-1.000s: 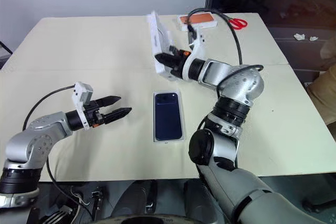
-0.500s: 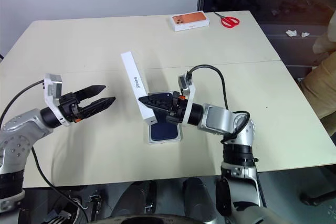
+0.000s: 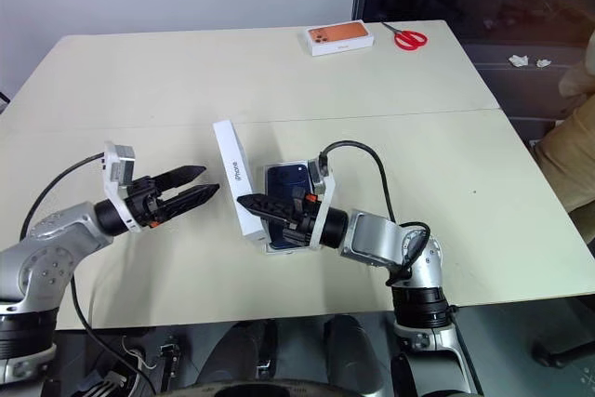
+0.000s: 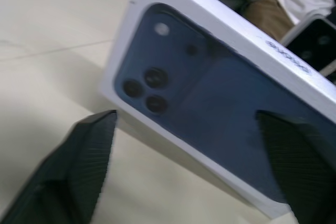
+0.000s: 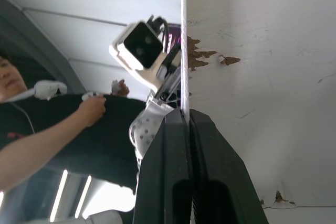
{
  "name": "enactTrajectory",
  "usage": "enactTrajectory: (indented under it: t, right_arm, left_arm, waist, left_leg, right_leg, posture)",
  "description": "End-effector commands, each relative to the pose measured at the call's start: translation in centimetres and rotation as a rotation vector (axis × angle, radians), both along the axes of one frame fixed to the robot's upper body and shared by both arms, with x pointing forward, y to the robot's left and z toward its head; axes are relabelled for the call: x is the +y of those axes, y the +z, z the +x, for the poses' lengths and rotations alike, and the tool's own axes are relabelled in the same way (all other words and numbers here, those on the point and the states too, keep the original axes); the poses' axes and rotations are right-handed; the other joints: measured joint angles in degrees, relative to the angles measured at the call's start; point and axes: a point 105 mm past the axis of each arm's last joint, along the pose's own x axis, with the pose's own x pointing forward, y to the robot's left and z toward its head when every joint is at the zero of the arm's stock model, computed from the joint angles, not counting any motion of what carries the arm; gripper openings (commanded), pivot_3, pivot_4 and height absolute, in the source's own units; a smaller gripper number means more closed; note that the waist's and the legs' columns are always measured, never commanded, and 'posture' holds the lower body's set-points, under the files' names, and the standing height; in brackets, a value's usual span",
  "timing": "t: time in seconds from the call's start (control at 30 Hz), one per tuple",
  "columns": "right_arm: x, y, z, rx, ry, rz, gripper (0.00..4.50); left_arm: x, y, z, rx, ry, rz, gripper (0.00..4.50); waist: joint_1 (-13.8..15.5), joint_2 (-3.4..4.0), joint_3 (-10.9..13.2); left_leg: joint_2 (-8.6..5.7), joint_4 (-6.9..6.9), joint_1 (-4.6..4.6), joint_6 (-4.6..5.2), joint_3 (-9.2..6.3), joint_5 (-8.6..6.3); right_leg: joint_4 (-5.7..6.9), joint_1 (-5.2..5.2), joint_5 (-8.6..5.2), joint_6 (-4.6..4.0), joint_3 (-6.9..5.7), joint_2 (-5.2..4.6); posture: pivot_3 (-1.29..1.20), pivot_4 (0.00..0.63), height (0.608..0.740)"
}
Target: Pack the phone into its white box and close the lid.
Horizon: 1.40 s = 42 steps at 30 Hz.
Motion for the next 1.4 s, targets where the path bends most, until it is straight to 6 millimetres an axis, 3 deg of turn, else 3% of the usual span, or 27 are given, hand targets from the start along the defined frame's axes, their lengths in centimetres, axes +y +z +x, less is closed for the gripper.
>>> enactTrajectory:
  t: [0.03, 0.17, 0.2, 0.5, 0.97, 1.07, 1.23, 1.4]
  right_arm:
    - [0.3, -0.1, -0.4, 0.023, 0.029, 0.028, 0.00]
    - [0.5, -0.2, -0.3, 0.046, 0.009, 0.037, 0.00]
    - [0.5, -0.2, -0.3, 0.047, 0.007, 0.037, 0.00]
    - [-0.9, -1.5, -0.4, 0.022, 0.045, -0.088, 0.00]
    - [-0.4, -1.8, 0.0, 0.047, 0.059, -0.092, 0.00]
    - [-0.6, -1.7, 0.2, 0.041, 0.052, -0.102, 0.92]
    - [-1.6, -1.4, 0.5, -0.018, 0.075, -0.190, 3.29]
    - [-4.4, -0.6, 1.5, -0.133, 0.078, -0.318, 3.29]
  left_arm:
    - [-0.9, 0.7, -0.2, -0.040, -0.021, -0.006, 2.28]
    - [-1.3, 0.4, -0.1, -0.042, -0.018, -0.016, 0.27]
    - [-1.4, 0.3, 0.0, -0.044, -0.017, -0.015, 0.12]
    - [-2.6, -0.7, 0.1, -0.034, -0.047, -0.006, 0.12]
    - [-3.0, -1.3, 0.1, -0.019, -0.052, -0.011, 0.12]
    - [-3.4, -1.6, 0.2, -0.016, -0.052, -0.013, 0.00]
    - [-4.4, -2.1, 0.3, -0.011, -0.064, -0.029, 0.00]
    - [-4.6, -2.2, 0.4, -0.014, -0.067, -0.034, 0.00]
  waist:
    - [0.0, 0.00, 0.0]
    - [0.1, 0.00, 0.0]
    - [0.1, 0.00, 0.0]
    - [0.3, -0.04, 0.0]
    - [0.4, -0.04, 0.0]
    - [0.4, -0.04, 0.0]
    - [0.5, -0.03, 0.0]
    - [0.5, -0.03, 0.0]
  left_leg:
    - [0.00, 0.00, 0.00, 0.00, 0.00, 0.00]
    - [0.00, 0.01, 0.00, 0.00, 0.00, 0.00]
    - [0.00, 0.01, 0.00, 0.00, 0.00, 0.00]
    - [-0.01, 0.04, 0.01, 0.01, 0.00, 0.00]
    - [0.00, 0.03, 0.02, 0.01, 0.00, -0.01]
    - [0.00, 0.03, 0.02, 0.01, 0.00, -0.01]
    - [-0.01, 0.04, 0.01, 0.01, 0.00, -0.01]
    - [-0.01, 0.05, 0.01, 0.01, 0.01, -0.01]
  right_leg:
    - [0.00, 0.00, 0.00, 0.00, 0.00, 0.00]
    - [-0.01, 0.02, 0.00, 0.00, 0.00, -0.01]
    - [-0.01, 0.02, 0.00, 0.00, 0.00, -0.01]
    - [-0.03, 0.08, 0.00, 0.00, -0.02, -0.02]
    - [-0.03, 0.09, 0.00, 0.00, -0.01, -0.02]
    - [-0.03, 0.09, 0.00, 0.00, -0.01, -0.02]
    - [-0.03, 0.09, 0.00, 0.00, -0.01, -0.02]
    - [-0.03, 0.08, 0.00, 0.00, -0.02, -0.02]
  posture:
    - [0.00, 0.150, 0.740]
    - [0.00, 0.150, 0.740]
    - [0.00, 0.150, 0.740]
    - [0.00, 0.150, 0.740]
    - [0.00, 0.150, 0.740]
    - [0.00, 0.150, 0.740]
    - [0.00, 0.150, 0.740]
    - [0.00, 0.150, 0.740]
